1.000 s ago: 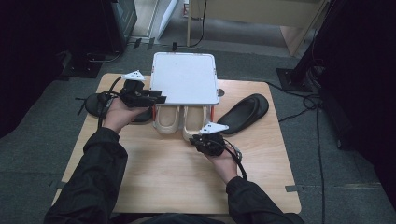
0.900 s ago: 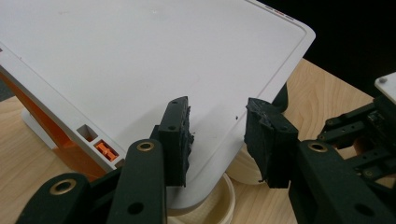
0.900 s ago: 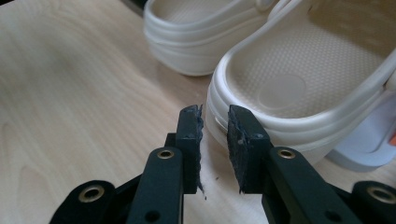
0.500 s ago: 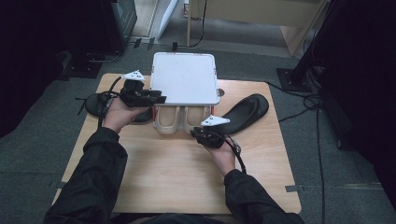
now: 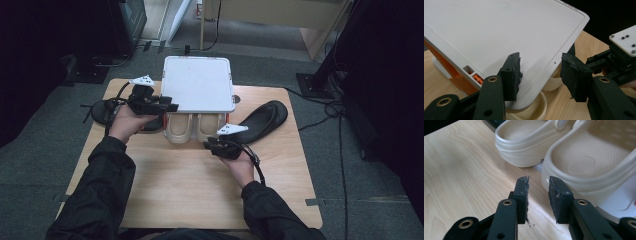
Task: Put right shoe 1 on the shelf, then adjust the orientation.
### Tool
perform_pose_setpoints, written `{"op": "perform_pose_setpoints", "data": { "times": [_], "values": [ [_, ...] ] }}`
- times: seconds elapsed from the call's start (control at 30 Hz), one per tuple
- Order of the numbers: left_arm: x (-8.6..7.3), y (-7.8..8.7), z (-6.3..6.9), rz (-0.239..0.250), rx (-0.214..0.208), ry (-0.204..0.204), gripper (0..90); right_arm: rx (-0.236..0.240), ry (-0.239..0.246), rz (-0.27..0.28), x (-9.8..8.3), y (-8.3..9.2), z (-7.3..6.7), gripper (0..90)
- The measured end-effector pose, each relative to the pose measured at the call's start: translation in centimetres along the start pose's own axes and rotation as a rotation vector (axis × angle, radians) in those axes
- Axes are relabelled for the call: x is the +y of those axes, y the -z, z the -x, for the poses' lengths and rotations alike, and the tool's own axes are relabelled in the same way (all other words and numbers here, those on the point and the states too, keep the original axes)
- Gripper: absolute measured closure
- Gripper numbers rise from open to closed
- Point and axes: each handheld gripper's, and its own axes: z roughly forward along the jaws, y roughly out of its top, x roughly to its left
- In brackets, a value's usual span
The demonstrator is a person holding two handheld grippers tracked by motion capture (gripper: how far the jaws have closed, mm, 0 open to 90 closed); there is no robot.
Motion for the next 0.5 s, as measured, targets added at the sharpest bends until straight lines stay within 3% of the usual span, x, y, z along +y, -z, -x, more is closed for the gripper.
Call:
{"op": "perform_pose_setpoints", "data": {
  "times": [0.2, 0.33, 0.43, 0.5],
  "values": [
    [0.0, 1.3, 0.3, 0.011, 0.004, 0.011, 48.3, 0.042, 0.026, -0.014, -0.2, 1.3, 0.0, 63.5],
    [-0.3, 2.4, 0.3, 0.027, 0.016, 0.022, 47.1, 0.058, 0.025, -0.029, -0.4, 2.1, 0.3, 61.1],
    [-0.9, 2.9, 0.0, 0.021, 0.049, 0.025, 46.9, 0.063, 0.007, -0.019, -0.6, 2.6, 0.6, 61.0],
    [-1.4, 3.2, -0.4, 0.020, 0.053, 0.047, 46.8, 0.061, 0.001, -0.015, -0.6, 3.0, 0.7, 61.0]
  ]
}}
